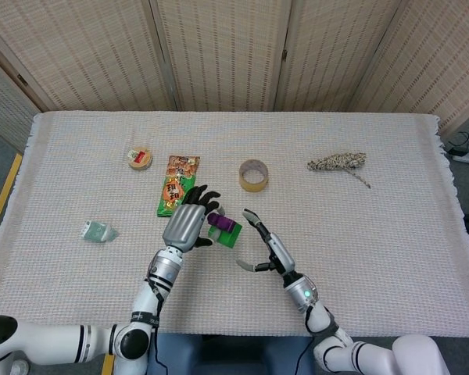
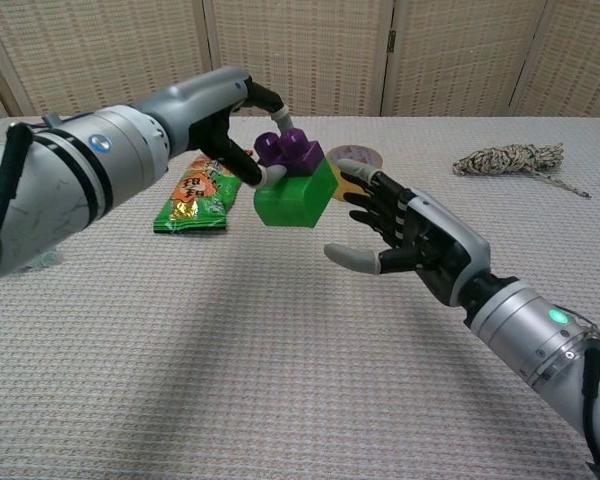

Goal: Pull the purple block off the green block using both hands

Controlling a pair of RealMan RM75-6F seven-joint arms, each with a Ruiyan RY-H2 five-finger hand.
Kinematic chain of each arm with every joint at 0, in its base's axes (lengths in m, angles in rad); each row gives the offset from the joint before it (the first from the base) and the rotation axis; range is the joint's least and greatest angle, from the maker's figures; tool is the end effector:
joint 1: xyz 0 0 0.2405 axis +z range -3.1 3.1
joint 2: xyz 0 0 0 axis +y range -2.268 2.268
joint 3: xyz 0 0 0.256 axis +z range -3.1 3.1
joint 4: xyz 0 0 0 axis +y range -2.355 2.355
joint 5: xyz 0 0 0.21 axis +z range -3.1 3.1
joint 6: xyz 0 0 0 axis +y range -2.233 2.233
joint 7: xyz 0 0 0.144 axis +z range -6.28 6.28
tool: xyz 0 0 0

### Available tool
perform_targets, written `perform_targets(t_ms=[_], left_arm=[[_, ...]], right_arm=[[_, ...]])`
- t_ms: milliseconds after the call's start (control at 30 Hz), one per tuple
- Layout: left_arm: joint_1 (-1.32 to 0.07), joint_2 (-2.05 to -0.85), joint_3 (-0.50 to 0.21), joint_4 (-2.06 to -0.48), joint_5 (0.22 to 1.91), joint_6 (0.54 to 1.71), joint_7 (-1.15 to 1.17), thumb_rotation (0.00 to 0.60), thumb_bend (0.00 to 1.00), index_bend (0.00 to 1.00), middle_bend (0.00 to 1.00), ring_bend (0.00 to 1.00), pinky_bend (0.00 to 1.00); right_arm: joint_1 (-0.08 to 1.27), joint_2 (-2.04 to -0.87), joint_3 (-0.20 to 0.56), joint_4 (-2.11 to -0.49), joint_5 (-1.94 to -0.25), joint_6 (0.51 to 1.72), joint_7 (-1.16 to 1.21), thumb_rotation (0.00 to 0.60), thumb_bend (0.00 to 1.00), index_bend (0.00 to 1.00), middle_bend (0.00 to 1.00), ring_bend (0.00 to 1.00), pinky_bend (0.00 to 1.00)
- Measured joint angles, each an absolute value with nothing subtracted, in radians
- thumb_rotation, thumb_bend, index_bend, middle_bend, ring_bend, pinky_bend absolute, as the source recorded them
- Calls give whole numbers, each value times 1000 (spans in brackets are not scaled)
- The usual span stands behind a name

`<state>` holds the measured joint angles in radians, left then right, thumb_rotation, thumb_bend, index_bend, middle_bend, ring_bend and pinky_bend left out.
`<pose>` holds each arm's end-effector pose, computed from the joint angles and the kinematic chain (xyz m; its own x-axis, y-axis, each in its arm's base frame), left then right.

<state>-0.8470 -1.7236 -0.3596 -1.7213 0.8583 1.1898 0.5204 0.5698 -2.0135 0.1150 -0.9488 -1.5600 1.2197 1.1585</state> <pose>-0.0329 0.3256 -0.0236 0.1130 0.2403 0.9641 0.9546 -0.2956 -0.0382 -0.1556 -0.2878 -0.1090 -0.6905 -0.4788 0.5421 -0.5885 -0.0639 -0.8060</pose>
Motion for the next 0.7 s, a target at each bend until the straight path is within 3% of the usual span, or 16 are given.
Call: perform_targets(t_ms=[367,700], left_arm=[[-859,-1783,-357,-1707,867,1238,518,600,467,748,236,26,0],[-856,-1837,-359,-1696,884,1268,491,600,480,748,248,37,0]], right_arm=[[565,-2083,116,-864,-1548,1240,1234,600,270,248,0,0,0],[561,-2143,138,-790,-1534,1271,1322,600,270,286,0,1,8]])
